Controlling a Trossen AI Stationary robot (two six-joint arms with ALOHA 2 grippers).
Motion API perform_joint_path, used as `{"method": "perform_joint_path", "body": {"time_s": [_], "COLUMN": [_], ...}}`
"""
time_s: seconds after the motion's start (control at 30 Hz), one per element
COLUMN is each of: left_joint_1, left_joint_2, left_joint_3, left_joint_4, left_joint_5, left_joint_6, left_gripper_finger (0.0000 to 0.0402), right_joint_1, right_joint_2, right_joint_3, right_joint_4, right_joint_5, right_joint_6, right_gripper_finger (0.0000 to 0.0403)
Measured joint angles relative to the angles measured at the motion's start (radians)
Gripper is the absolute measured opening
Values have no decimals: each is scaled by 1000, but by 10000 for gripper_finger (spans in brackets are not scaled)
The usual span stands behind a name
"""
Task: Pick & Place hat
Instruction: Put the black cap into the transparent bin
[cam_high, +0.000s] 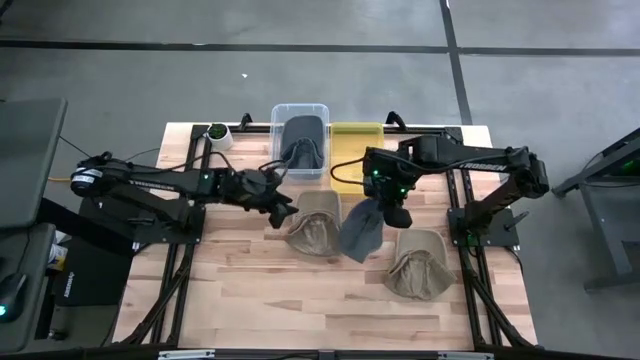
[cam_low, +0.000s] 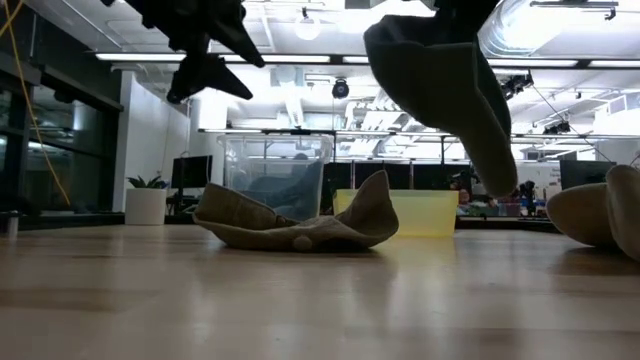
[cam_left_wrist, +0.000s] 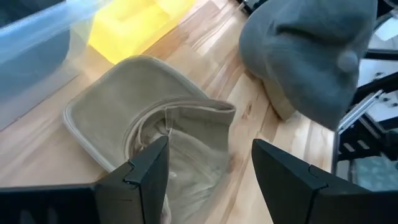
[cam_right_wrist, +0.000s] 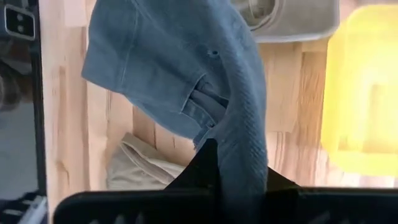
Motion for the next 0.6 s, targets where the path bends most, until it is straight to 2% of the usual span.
{"method": "perform_joint_path", "body": {"time_s": [0.17, 0.47, 0.6], "left_joint_1": [102, 222, 257], "left_joint_2": [-1, 3, 3], "left_joint_3": [0, 0, 0], "left_joint_4": [21, 17, 18], "left_joint_5": [151, 313, 402], "left_joint_6": [45, 92, 99], "left_gripper_finger": [207, 207, 207], "right_joint_1": [43, 129, 166], "right_joint_2": [0, 0, 0], "right_joint_3": [0, 2, 3], "right_joint_4": [32, 84, 143], "right_joint_5": [64, 223, 286], "right_joint_6": [-95, -251, -375], "right_gripper_finger": [2, 2, 2]}}
